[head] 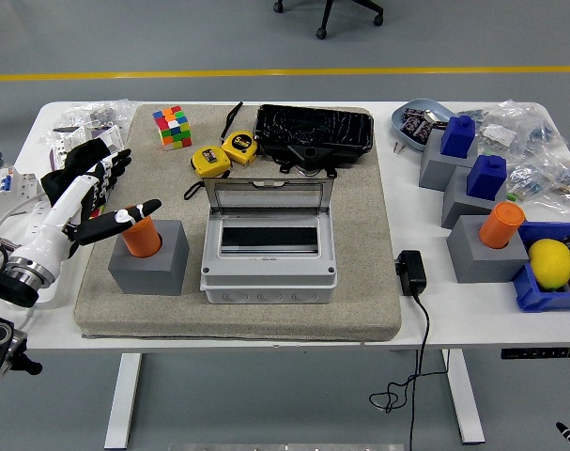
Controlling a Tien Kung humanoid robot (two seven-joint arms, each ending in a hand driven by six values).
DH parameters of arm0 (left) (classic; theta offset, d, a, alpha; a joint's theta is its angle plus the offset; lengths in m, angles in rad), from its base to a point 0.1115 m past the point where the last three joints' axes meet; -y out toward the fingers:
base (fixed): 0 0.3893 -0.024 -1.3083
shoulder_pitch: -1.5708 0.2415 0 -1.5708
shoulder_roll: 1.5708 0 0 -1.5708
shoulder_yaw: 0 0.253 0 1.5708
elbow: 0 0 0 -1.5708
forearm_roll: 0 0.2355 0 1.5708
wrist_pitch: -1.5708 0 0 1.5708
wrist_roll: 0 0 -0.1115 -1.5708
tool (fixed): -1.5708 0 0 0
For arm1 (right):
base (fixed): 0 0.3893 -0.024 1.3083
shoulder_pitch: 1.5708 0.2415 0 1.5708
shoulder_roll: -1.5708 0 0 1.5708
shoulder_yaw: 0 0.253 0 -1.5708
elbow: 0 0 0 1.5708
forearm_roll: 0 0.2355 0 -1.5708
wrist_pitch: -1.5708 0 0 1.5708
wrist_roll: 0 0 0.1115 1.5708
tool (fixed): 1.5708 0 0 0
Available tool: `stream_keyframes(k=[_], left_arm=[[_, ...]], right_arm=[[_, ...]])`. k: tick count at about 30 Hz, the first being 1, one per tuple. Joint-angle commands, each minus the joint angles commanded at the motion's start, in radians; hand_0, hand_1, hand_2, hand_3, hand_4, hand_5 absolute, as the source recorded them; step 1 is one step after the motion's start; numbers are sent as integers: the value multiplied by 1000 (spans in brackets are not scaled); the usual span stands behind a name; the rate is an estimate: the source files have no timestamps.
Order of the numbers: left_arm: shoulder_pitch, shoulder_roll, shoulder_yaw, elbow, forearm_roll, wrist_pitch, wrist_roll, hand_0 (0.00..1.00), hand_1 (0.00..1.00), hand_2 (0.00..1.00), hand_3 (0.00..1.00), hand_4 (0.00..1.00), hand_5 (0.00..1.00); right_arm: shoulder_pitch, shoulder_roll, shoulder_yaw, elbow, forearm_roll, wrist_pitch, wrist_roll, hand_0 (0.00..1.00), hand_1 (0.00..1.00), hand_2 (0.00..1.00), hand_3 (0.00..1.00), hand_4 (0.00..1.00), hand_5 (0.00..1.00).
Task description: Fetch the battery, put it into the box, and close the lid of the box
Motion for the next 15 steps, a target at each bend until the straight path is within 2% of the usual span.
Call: stream_keyframes(k=[5,13,14,15], left_arm=[[-1,-1,-7,23,-61,-20,-3,998,998,998,998,998,437],[-3,-8,-3,23,-66,-13,-10,998,998,998,998,998,434],[-2,-11,-2,18,-60,-9,-11,998,998,998,998,998,367],[-3,-15,-3,15,-56,-5,-11,998,998,998,998,998,367]], right_arm=[[0,1,1,0,0,0,0,829,803,766,774,998,998],[2,1,4,0,0,0,1,830,803,766,775,998,998],[2,2,4,-1,1,0,1,830,804,766,775,998,998],[1,2,4,-1,1,0,1,830,804,766,775,998,998]])
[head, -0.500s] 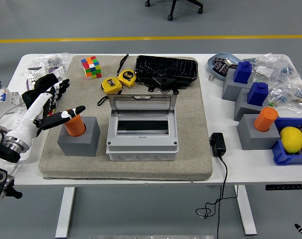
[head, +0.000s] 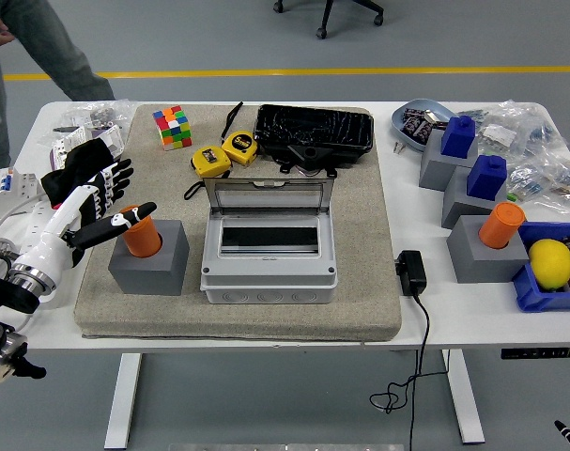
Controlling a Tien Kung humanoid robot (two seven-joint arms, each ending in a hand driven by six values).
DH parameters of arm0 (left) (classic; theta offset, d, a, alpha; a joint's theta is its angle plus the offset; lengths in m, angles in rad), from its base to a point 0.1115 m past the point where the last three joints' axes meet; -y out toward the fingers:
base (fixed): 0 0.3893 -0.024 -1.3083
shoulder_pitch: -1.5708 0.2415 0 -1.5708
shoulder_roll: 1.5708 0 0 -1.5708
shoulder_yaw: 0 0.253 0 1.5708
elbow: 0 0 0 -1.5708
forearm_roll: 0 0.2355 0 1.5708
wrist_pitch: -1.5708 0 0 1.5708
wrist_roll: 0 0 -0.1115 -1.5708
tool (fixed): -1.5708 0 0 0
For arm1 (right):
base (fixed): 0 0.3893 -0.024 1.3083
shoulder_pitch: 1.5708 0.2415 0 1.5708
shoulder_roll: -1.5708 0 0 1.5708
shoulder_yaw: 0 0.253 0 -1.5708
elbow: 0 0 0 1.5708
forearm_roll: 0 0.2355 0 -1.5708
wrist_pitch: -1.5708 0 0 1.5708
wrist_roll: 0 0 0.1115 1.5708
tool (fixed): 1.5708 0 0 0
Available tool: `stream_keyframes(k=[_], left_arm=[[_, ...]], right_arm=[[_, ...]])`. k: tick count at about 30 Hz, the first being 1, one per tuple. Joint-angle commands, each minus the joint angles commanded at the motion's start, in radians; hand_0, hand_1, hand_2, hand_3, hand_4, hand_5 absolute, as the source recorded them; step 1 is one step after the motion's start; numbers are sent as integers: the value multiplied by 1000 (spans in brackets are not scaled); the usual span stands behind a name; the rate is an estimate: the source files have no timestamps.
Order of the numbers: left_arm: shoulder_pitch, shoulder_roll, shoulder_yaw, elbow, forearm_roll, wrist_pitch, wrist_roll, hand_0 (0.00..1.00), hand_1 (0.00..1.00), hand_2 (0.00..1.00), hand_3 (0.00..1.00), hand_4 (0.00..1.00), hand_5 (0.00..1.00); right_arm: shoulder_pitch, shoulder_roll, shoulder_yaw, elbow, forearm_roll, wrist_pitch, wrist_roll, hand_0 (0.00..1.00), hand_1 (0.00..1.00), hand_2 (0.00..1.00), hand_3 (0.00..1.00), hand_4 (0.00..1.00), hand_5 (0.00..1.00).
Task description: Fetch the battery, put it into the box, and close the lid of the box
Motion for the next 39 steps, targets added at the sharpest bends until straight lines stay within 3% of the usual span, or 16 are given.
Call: stream_keyframes(k=[4,5,17,27,39], left_arm=[[-2,-16,-14,5,24,8,8,998,998,998,998,998,367],[-2,-20,-17,7,28,10,10,998,998,998,998,998,161],[8,-49,-38,32,-45,-28,8,998,998,998,998,998,149],[14,-77,-25,50,-93,-20,-6,998,998,998,998,998,158],[16,-94,22,51,-99,89,-42,998,998,996,962,998,164]], right_arm=[[-1,2,1,0,0,0,0,830,804,766,775,998,998],[-1,2,2,0,-1,0,0,829,803,766,775,998,998],[0,3,5,1,-2,1,1,830,803,766,775,998,998],[-1,4,3,1,-1,1,1,829,803,766,775,998,998],[-1,4,-1,1,2,2,4,829,803,765,774,998,998]])
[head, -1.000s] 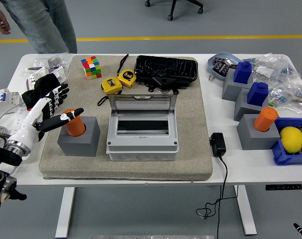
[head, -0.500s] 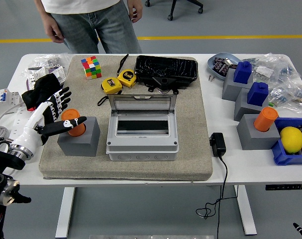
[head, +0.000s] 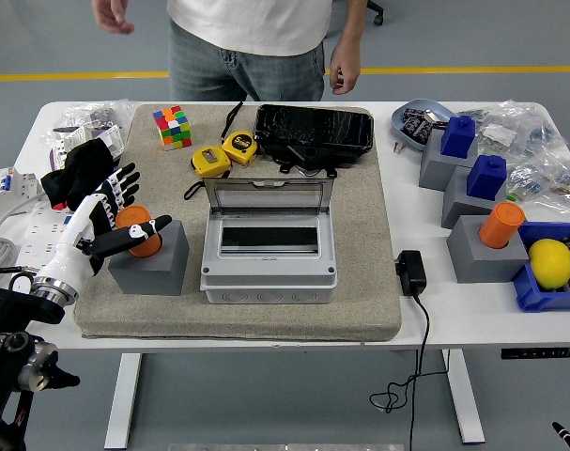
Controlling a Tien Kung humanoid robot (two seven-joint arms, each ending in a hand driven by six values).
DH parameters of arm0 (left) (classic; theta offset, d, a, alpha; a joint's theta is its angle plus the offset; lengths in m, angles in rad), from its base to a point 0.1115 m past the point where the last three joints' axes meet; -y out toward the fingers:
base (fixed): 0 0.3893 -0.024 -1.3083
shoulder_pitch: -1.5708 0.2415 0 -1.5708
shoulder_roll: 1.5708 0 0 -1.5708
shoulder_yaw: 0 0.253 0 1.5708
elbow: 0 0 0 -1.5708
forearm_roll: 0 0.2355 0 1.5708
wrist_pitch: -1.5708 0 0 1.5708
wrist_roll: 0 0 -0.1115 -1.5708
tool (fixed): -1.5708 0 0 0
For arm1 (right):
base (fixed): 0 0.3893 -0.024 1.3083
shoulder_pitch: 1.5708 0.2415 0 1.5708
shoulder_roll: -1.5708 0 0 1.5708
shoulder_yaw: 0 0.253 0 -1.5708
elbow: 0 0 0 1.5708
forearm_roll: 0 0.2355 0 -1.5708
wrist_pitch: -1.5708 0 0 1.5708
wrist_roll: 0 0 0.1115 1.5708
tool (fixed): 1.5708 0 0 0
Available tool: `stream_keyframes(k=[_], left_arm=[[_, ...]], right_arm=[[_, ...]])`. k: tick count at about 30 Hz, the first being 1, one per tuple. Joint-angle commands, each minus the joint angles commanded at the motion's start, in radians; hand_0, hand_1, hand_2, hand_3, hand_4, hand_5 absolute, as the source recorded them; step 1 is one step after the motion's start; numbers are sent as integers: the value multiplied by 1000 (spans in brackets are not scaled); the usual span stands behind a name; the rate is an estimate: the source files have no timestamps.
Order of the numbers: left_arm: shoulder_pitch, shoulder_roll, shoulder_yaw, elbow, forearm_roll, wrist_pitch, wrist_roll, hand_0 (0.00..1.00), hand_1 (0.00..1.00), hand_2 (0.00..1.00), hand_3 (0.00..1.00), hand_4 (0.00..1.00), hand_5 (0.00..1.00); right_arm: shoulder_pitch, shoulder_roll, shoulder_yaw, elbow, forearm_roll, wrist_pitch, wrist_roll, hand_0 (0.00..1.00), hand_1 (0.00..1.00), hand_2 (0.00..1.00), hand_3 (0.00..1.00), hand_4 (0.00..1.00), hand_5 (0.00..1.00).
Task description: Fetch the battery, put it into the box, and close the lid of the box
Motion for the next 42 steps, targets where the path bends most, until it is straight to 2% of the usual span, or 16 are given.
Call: stream_keyframes(k=[1,2,7,8,13,14,19,20,25,26,31,32,42], left_arm=[[1,-1,2,1,1,5,-1,998,998,996,962,998,164],[3,-2,4,1,1,10,-3,910,956,884,878,998,136],[7,-4,13,0,6,18,-5,910,956,884,878,998,136],[8,-5,15,-1,7,19,-5,872,914,807,798,998,111],[7,-7,22,-3,12,28,-6,872,914,807,798,998,111],[6,-7,24,-3,12,30,-6,777,809,684,671,998,45],[3,-6,31,-6,7,41,-9,777,809,684,671,998,45],[3,-6,33,-6,4,44,-10,684,712,561,544,998,6],[3,-8,38,-5,-9,56,-12,684,712,561,544,998,6],[3,-8,39,-5,-10,58,-13,588,628,437,391,998,2],[4,-10,49,-4,-17,70,-16,588,628,437,391,998,2],[4,-11,52,-3,-18,73,-18,496,555,374,331,998,2],[7,-15,74,2,-28,88,-25,479,553,378,330,998,2]], right_arm=[[0,0,0,0,0,0,0,829,803,765,774,998,998],[0,0,0,0,0,0,0,828,803,766,774,998,998],[-3,0,-3,-1,1,0,0,828,803,766,774,998,998],[-3,1,-3,-1,2,0,0,828,803,765,775,998,998],[-1,0,-1,-1,2,0,1,828,803,765,775,998,998],[-1,-1,0,-1,2,-1,1,828,803,766,775,998,998],[1,-1,2,-1,2,0,0,828,803,766,775,998,998],[1,-1,2,-1,2,0,0,829,803,766,774,998,998],[0,0,5,-1,-1,0,0,829,803,766,774,998,998],[0,0,5,-1,-1,0,0,831,803,766,774,998,998],[1,-1,5,-1,-1,0,0,831,803,766,774,998,998],[2,-1,6,-1,-1,0,0,829,803,766,774,998,998],[2,-1,8,-1,-3,0,0,829,803,766,774,998,998]])
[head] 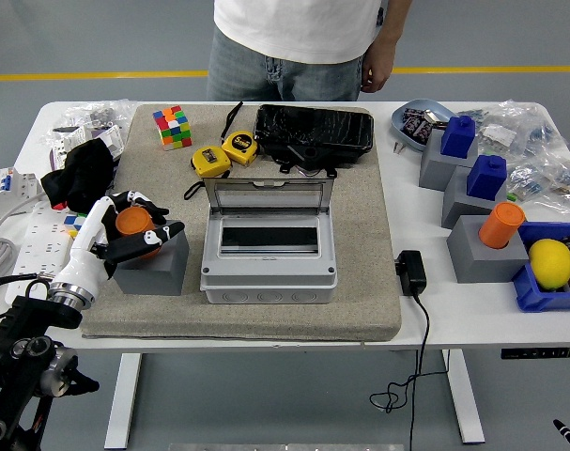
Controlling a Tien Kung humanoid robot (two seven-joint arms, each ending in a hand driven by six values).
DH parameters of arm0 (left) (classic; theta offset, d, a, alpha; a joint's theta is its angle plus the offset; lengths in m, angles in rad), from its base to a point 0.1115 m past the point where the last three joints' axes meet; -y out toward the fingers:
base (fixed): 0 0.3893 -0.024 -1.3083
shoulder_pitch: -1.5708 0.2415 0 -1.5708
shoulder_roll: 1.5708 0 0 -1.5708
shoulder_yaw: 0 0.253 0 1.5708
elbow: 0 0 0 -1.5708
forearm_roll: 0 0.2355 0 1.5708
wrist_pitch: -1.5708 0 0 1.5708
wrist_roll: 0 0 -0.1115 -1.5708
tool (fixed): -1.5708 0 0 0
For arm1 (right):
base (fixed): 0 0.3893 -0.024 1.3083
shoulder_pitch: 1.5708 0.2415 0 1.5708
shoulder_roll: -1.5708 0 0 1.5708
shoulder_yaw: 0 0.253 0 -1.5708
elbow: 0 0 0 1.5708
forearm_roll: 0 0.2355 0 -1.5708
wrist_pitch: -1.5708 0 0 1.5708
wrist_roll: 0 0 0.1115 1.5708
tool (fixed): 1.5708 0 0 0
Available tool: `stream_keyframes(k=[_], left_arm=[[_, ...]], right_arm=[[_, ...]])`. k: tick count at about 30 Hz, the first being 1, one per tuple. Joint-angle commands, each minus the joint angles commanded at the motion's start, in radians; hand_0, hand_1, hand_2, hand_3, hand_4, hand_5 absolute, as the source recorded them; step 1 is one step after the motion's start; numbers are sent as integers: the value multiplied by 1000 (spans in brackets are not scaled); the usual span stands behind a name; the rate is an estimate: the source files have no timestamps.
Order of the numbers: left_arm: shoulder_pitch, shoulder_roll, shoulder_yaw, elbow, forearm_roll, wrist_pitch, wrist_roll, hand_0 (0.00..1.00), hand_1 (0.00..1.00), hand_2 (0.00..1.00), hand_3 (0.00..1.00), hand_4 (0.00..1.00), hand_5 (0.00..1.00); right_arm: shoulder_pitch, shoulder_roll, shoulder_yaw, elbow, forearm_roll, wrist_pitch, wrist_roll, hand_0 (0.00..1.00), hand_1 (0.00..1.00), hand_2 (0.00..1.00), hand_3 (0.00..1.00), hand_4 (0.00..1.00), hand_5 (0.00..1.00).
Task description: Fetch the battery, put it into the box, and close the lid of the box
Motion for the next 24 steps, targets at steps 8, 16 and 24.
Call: stream_keyframes(k=[8,16,24], left_arm=[[-1,-1,5,3,-4,4,-3,494,579,410,423,998,2],[1,-1,11,6,3,14,-3,388,569,400,396,998,2],[3,0,19,9,-1,26,-4,252,434,346,357,998,2]], right_arm=[[1,0,0,0,-1,1,0,828,802,766,775,998,998],[0,-1,1,-1,-1,1,1,828,803,766,775,998,998],[-3,0,3,-1,-3,2,1,828,803,766,774,998,998]])
